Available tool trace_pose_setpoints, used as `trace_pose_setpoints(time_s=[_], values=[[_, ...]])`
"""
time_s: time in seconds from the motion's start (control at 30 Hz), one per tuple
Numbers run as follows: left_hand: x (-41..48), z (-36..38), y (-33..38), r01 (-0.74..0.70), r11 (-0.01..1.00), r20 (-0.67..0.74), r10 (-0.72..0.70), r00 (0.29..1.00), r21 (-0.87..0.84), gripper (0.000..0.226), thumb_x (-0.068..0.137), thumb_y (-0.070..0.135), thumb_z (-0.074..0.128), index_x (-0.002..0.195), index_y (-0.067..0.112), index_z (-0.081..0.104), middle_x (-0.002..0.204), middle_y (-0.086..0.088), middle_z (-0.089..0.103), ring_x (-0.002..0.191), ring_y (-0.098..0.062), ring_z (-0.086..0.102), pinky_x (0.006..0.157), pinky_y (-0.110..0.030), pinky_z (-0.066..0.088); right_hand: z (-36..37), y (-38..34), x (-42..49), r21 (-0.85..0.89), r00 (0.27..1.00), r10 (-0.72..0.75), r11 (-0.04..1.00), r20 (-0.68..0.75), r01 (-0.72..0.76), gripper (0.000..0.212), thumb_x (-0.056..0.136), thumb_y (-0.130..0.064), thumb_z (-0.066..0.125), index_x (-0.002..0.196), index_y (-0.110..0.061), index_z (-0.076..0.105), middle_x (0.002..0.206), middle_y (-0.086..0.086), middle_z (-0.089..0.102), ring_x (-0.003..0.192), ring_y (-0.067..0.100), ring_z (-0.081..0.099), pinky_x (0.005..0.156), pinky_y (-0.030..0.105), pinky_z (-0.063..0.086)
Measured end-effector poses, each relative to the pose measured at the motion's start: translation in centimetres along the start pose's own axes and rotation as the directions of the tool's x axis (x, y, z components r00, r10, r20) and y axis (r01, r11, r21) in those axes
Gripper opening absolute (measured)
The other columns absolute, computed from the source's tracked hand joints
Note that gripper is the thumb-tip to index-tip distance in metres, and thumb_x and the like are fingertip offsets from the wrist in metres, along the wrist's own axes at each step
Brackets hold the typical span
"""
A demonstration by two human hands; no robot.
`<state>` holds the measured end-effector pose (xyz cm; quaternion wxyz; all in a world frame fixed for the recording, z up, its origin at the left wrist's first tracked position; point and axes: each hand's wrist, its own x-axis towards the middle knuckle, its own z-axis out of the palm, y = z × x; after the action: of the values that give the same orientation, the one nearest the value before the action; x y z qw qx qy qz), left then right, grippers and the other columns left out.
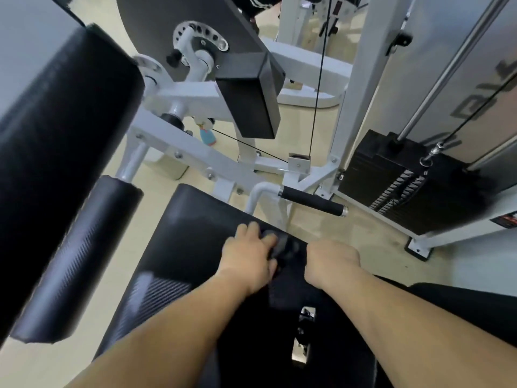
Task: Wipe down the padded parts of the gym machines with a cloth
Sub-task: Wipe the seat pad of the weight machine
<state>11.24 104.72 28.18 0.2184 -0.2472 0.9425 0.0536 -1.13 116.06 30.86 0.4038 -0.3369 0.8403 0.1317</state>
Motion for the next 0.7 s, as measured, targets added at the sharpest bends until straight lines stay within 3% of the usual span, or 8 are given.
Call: trace_pose_setpoints(time_s=[0.03,0.1,0.17,0.23,0.3,0.4,0.57,0.7], values=[[1.6,-1.6,-1.3,0.124,0.992,-0.117,-0.126,0.985,-0.027,0.05,0.094,0.047,0.05,0.142,0.032,0.044,0.134,-0.007,0.042,0.121,-0.032,0.04,0.088,-0.045,0.045,0.5,-0.4,0.9,0.075,1.0,-0.015,0.997,-0.015,0.016,0.028,0.095,-0.023,0.061,0.122,-0.019,0.065,0.114,0.002,0.063,0.1,0.026,0.06,0.078,0.033,0.049],[4.7,-4.0,-4.3,0.284,0.958,-0.259,-0.282,0.924,-0.03,0.049,0.095,0.04,0.051,0.143,0.033,0.043,0.138,-0.006,0.043,0.125,-0.033,0.039,0.092,-0.046,0.041,1.7,-1.5,2.8,0.265,0.999,-0.045,0.964,0.029,0.036,0.059,0.096,-0.036,0.063,0.152,-0.031,0.044,0.147,0.013,0.051,0.122,0.033,0.059,0.092,0.039,0.054],[6.5,-4.6,-7.6,0.352,0.932,-0.196,-0.33,0.923,0.087,0.052,0.093,0.031,0.05,0.144,0.034,0.042,0.143,-0.003,0.043,0.134,-0.033,0.034,0.101,-0.05,0.034,2.7,-3.2,4.0,0.363,0.987,-0.072,0.932,0.145,0.015,0.092,0.092,-0.049,0.067,0.162,-0.046,0.008,0.168,0.023,0.011,0.138,0.042,0.048,0.104,0.045,0.051],[7.2,-4.0,-9.6,0.405,0.907,-0.091,-0.396,0.914,0.113,0.053,0.094,0.032,0.044,0.146,0.036,0.039,0.15,-0.001,0.041,0.143,-0.034,0.025,0.113,-0.061,0.022,3.6,-4.1,4.4,0.346,0.98,-0.047,0.938,0.191,-0.023,0.107,0.088,-0.056,0.071,0.159,-0.052,-0.008,0.169,0.025,-0.008,0.142,0.044,0.041,0.103,0.047,0.053],[8.0,-3.5,-10.3,0.458,0.888,-0.067,-0.455,0.888,0.045,0.05,0.095,0.039,0.038,0.145,0.036,0.042,0.152,-0.002,0.041,0.147,-0.035,0.021,0.116,-0.067,0.014,4.1,-4.4,4.5,0.304,0.986,-0.045,0.953,0.162,-0.006,0.11,0.087,-0.06,0.07,0.158,-0.052,-0.013,0.169,0.025,-0.01,0.143,0.042,0.04,0.1,0.046,0.055],[10.3,-4.0,-9.2,0.49,0.87,-0.033,-0.489,0.872,0.06,0.048,0.094,0.045,0.035,0.132,0.028,0.058,0.142,-0.005,0.053,0.137,-0.033,0.035,0.112,-0.062,0.023,3.7,-3.8,4.8,0.297,0.981,-0.078,0.955,0.175,0.023,0.105,0.087,-0.064,0.065,0.157,-0.056,-0.012,0.172,0.019,-0.006,0.143,0.04,0.041,0.099,0.044,0.055],[10.5,-2.4,-3.7,0.352,0.931,-0.058,-0.348,0.936,0.099,0.044,0.093,0.049,0.042,0.117,0.019,0.063,0.115,-0.007,0.063,0.109,-0.031,0.052,0.092,-0.047,0.037,2.2,-2.7,6.3,0.305,0.964,-0.12,0.951,0.235,0.044,0.1,0.086,-0.065,0.064,0.156,-0.06,-0.007,0.172,0.017,0.006,0.151,0.035,0.033,0.111,0.041,0.045],[9.9,-2.5,-5.4,0.267,0.958,-0.088,-0.259,0.962,0.102,0.038,0.091,0.045,0.047,0.116,0.019,0.059,0.116,-0.006,0.062,0.109,-0.03,0.052,0.09,-0.045,0.037,1.8,-2.4,6.3,0.271,0.95,-0.137,0.961,0.28,0.059,0.099,0.089,-0.06,0.062,0.156,-0.059,-0.01,0.173,0.013,0.006,0.151,0.032,0.031,0.114,0.039,0.042]])
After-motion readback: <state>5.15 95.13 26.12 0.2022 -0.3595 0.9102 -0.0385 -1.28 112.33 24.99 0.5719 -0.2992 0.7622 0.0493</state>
